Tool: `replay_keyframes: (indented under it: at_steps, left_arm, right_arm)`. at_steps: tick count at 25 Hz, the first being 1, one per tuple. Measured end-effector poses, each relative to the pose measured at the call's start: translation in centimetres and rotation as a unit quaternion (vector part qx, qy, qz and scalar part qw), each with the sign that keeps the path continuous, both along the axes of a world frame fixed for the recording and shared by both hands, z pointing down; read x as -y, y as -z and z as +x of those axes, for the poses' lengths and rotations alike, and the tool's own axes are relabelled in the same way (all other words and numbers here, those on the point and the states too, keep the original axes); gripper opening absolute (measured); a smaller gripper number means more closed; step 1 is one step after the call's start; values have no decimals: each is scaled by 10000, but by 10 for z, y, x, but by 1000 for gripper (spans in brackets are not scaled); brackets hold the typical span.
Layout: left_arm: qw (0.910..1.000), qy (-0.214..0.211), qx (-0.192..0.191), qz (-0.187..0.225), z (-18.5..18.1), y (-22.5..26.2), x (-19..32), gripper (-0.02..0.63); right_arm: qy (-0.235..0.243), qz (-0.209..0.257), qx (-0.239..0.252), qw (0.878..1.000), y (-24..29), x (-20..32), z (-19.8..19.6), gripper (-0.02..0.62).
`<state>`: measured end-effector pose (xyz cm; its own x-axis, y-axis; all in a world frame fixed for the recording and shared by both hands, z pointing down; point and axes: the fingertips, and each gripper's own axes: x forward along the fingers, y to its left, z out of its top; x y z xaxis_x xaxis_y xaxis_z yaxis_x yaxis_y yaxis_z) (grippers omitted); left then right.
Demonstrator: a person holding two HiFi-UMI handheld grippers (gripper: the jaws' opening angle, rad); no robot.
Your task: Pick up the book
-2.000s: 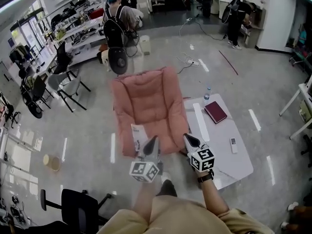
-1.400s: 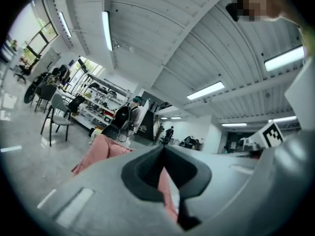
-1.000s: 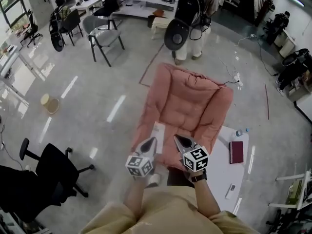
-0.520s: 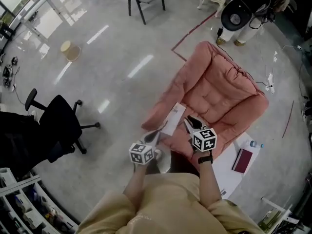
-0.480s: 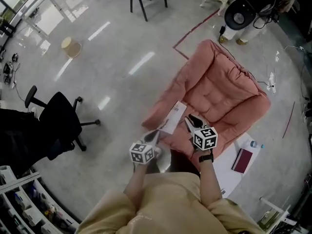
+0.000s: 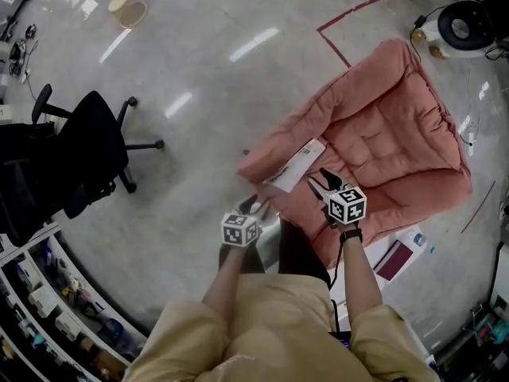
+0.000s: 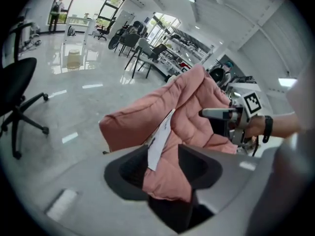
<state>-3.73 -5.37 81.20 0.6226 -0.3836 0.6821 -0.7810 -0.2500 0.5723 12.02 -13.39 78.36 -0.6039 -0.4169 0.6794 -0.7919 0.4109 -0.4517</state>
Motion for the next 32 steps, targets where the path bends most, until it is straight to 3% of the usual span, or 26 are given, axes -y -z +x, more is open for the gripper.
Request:
replay_keyframes:
  at_steps: [5, 12, 18, 23, 30, 32]
  left_arm:
    - [9992, 278, 117, -244, 0, -53, 4, 234]
    - [9975, 613, -47, -363, 7, -114, 20, 296]
    - [9972, 624, 207, -370, 5, -154, 34, 245]
    - [9980, 520, 244, -255, 18, -173, 42, 249]
    - [9968, 660, 423, -166, 0, -191, 48, 201]
    - [9967, 671, 397, -225, 3, -190, 44, 165]
  right_arm:
    - [909, -79, -387, 9951, -50, 25, 7, 267]
    - [2019, -92, -944, 9748, -122, 65, 29, 305]
    - [2655, -302, -1219, 9559, -178, 82, 34, 314]
    - [3087, -190, -1433, 9401, -207, 93, 38, 316]
    - [3734, -18, -1607, 9136, -233, 104, 15, 314]
    - [3707, -30, -1591, 9150, -231, 104, 15, 291]
